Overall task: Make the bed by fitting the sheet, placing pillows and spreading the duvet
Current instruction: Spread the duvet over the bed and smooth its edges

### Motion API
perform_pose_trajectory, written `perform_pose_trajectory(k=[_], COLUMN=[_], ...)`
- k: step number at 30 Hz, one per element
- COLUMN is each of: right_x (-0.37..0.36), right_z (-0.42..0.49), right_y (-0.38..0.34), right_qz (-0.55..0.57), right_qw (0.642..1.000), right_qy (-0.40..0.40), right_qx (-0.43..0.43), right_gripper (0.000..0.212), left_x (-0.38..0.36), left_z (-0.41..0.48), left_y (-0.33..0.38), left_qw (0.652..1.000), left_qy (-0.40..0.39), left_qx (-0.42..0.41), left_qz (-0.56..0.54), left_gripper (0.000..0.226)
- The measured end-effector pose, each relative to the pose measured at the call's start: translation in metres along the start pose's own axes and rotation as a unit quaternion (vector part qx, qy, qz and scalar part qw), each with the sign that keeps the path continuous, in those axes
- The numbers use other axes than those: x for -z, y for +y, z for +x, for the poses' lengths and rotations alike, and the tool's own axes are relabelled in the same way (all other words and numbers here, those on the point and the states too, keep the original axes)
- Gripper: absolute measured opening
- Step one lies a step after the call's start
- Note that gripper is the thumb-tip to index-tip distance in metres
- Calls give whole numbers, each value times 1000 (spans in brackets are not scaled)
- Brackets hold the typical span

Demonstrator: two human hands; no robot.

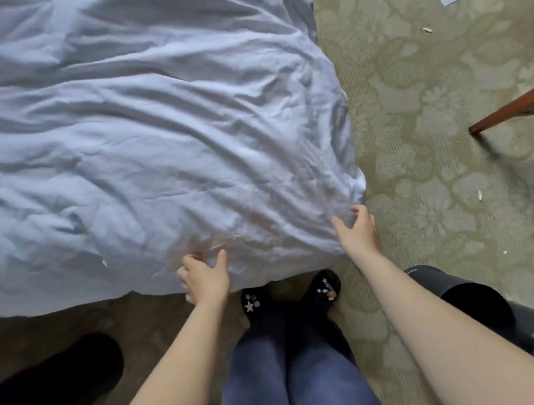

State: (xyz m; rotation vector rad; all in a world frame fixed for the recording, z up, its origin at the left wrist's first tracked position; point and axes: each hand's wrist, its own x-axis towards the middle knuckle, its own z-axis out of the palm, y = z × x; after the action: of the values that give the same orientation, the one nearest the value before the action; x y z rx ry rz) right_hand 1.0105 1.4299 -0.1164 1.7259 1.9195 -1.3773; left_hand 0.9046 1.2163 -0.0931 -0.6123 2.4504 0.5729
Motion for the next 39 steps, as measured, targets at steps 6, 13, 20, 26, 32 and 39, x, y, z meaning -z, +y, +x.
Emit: perform_pose_trajectory(k=[6,13,20,26,32,39], right_x=[-14,-10,37,63,37,45], right_z=[52,21,-61,-93,-58,-28], right_y=[10,16,-10,18,44,27], right_qz=[198,386,171,-71,-73,-65], right_qw=[966,900,983,974,979,991], right_qy=[60,-105,62,215,97,-27], right_qx=[-152,-172,-6,6,-166,-111], right_gripper=[103,61,16,36,29,14], left_x=[-21,-31,-25,-10,-19,-34], left_z=[16,13,-32,-70,-50,-60], left_y=[5,-18,-15,-38,-23,60], left_qw=[958,864,860,963,988,927], left_qy=[49,-89,-147,-24,-125,-268], left_qx=[168,228,156,70,64,-192], left_qz=[-226,-441,-463,-258,65,177], left_gripper=[102,107,22,37,33,30])
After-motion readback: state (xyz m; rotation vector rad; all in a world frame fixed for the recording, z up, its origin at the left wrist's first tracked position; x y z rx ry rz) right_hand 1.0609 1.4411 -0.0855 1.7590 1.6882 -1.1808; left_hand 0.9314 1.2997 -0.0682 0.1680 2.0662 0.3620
